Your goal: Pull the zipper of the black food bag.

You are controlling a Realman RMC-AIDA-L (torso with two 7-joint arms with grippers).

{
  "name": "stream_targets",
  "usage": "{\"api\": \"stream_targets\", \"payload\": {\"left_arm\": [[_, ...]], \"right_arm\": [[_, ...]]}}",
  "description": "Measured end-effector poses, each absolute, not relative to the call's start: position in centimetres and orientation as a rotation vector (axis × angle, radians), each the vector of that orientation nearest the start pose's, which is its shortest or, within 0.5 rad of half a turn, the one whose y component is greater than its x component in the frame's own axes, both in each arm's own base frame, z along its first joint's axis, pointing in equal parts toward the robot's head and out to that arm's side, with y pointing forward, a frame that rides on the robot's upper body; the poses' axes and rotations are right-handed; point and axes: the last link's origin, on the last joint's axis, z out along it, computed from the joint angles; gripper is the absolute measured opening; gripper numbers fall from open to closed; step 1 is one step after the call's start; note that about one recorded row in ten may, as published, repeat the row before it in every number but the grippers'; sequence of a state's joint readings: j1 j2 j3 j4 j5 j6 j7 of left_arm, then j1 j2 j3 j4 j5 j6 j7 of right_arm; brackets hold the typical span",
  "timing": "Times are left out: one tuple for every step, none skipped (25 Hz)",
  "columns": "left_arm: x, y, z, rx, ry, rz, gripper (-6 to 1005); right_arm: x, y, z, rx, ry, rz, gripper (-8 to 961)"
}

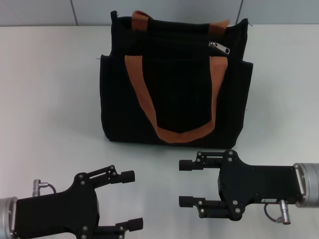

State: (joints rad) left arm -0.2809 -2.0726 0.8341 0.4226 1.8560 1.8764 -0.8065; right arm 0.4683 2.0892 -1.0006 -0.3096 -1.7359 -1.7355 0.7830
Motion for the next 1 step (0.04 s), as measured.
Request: {"api": "stream_targets", "payload": {"left_arm": [[-29.05, 20.15, -3.05, -2.812, -0.253, -1.1, 836]], "right_arm": [[25.04, 24.39, -6.42, -2.903, 0.127, 1.086, 633]]}}
